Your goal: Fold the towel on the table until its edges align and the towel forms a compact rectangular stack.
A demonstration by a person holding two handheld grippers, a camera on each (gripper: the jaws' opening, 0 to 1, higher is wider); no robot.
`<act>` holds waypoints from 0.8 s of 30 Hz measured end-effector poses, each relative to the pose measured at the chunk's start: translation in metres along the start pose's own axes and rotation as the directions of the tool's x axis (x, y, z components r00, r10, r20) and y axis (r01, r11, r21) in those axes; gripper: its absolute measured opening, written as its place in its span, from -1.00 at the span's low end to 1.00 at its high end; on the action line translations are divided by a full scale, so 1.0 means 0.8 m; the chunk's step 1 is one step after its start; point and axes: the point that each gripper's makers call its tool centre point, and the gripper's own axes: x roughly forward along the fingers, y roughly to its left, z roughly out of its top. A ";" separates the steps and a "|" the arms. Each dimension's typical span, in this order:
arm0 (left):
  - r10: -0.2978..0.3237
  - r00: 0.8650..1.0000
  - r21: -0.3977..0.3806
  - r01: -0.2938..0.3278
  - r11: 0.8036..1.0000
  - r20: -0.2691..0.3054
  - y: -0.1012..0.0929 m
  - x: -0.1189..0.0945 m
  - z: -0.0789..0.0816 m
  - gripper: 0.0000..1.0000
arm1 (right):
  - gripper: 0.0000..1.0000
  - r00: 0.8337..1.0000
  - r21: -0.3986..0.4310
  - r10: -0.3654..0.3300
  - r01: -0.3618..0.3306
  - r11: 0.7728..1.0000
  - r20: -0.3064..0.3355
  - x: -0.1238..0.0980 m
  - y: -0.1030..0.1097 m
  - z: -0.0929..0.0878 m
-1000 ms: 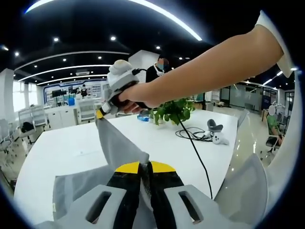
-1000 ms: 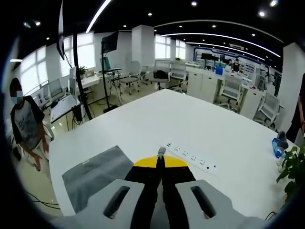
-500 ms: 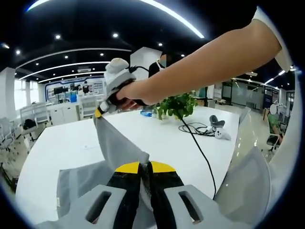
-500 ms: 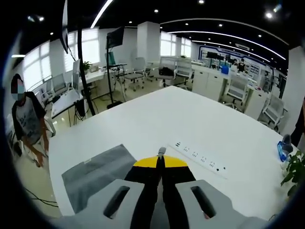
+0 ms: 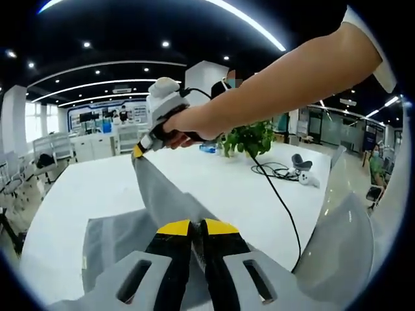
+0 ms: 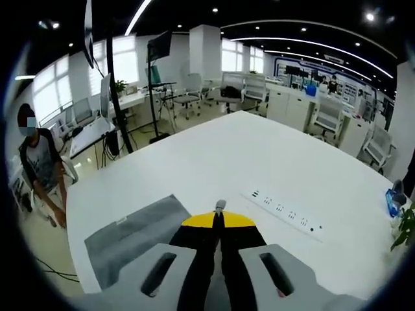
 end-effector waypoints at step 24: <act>0.083 0.997 -0.044 -0.083 0.996 -0.001 0.053 -0.025 -0.026 -0.88 | -1.00 0.999 -0.017 0.030 -0.030 0.999 0.016 0.036 0.043 0.025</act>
